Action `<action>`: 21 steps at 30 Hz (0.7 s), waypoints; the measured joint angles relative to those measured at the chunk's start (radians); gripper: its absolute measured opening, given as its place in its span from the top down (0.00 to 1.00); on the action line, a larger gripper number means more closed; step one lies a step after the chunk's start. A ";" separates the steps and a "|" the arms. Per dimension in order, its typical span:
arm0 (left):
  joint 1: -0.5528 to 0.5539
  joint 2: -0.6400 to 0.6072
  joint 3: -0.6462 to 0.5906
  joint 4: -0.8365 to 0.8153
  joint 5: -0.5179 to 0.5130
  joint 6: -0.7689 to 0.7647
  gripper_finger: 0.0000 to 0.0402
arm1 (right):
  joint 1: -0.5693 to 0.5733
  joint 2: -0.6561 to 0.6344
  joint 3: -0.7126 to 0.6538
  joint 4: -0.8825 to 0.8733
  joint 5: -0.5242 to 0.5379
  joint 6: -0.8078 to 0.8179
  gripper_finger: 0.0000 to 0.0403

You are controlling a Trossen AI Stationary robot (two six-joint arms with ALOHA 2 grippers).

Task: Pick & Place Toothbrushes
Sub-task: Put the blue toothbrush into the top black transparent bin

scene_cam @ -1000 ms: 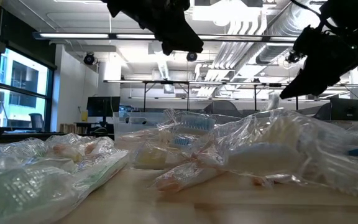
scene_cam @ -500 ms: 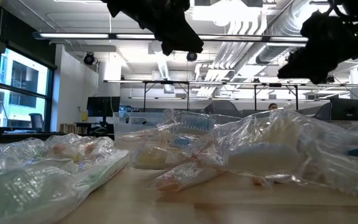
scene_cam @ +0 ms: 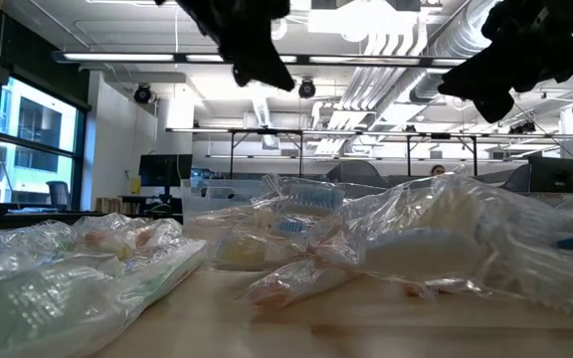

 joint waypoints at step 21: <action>-0.090 -0.392 -0.475 0.019 -0.168 -0.517 0.97 | 0.000 0.004 0.000 -0.002 -0.001 0.000 0.77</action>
